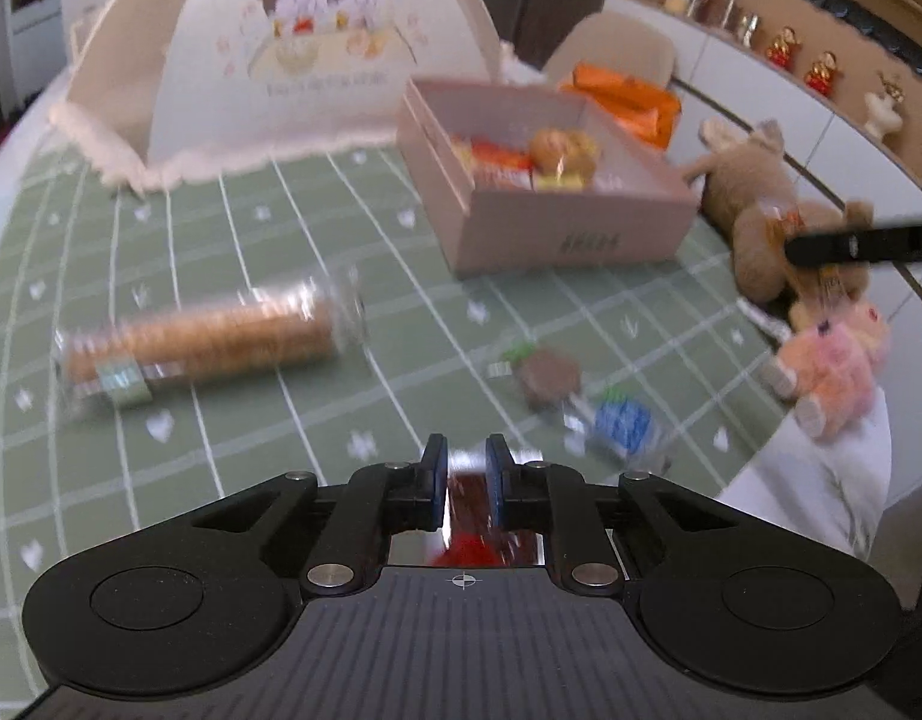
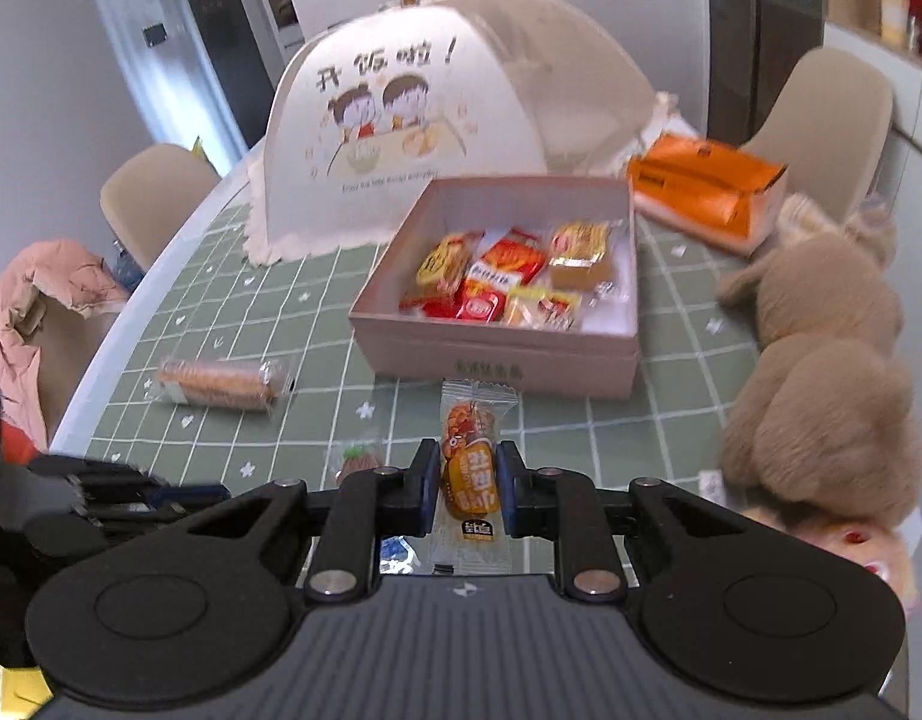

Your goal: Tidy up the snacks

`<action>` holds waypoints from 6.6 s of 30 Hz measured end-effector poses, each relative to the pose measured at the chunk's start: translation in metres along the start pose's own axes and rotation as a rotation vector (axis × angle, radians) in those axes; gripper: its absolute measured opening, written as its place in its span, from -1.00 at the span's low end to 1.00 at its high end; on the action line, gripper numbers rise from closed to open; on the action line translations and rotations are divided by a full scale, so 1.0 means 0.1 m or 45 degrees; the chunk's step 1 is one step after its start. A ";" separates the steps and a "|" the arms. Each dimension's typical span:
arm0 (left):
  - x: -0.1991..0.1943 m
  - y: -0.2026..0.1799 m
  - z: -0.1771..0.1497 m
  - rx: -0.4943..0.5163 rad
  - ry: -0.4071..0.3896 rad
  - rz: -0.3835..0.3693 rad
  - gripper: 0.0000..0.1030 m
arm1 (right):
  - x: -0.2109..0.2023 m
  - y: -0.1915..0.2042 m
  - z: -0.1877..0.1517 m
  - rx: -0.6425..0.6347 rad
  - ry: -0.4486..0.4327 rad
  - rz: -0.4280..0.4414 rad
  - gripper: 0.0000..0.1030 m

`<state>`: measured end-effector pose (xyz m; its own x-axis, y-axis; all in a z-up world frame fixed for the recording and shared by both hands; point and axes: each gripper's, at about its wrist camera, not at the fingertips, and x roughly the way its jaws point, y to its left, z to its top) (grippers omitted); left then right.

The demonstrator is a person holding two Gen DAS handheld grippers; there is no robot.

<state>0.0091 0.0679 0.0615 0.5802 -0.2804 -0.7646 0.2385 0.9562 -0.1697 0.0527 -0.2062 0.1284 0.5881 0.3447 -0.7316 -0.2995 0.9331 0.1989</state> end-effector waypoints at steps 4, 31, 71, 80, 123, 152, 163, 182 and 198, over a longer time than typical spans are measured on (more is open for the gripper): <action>0.06 0.04 0.08 -0.019 0.059 0.008 -0.62 | 0.13 0.02 -0.13 -0.004 0.045 -0.004 -0.61; 0.42 0.10 0.07 0.109 0.131 0.041 0.02 | 0.61 0.09 -0.56 0.012 0.258 -0.045 0.19; 0.39 0.03 -0.06 0.136 0.122 0.069 -0.16 | 0.49 0.29 -0.10 -0.101 0.148 0.125 -0.31; -0.37 -0.19 0.76 0.168 -0.243 -0.127 -0.17 | -0.41 -0.23 0.15 0.043 -0.135 -0.038 -0.30; -0.58 1.28 -0.70 -0.793 0.026 0.179 -0.19 | 1.03 1.89 -0.78 -0.777 0.476 0.372 0.40; -0.28 0.81 -0.28 -0.189 0.210 -0.055 -0.19 | 0.91 -0.19 -0.45 0.062 0.336 -0.063 -0.18; -0.23 0.60 -0.45 -0.168 0.247 -0.060 -0.19 | 0.69 0.44 -0.26 -0.095 0.247 0.147 -0.70; 0.08 0.89 0.71 0.153 -0.093 0.138 -0.21 | 0.56 0.67 -0.43 -0.185 0.285 0.152 -0.23; 0.29 0.94 0.35 0.360 0.352 -0.078 -0.09 | 0.70 0.58 -0.53 -0.163 0.351 0.068 0.16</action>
<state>0.0754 0.1463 0.0450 0.3363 -0.2664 -0.9033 0.4939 0.8666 -0.0717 0.0363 -0.1334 0.0545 0.3486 0.3356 -0.8751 -0.4268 0.8881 0.1706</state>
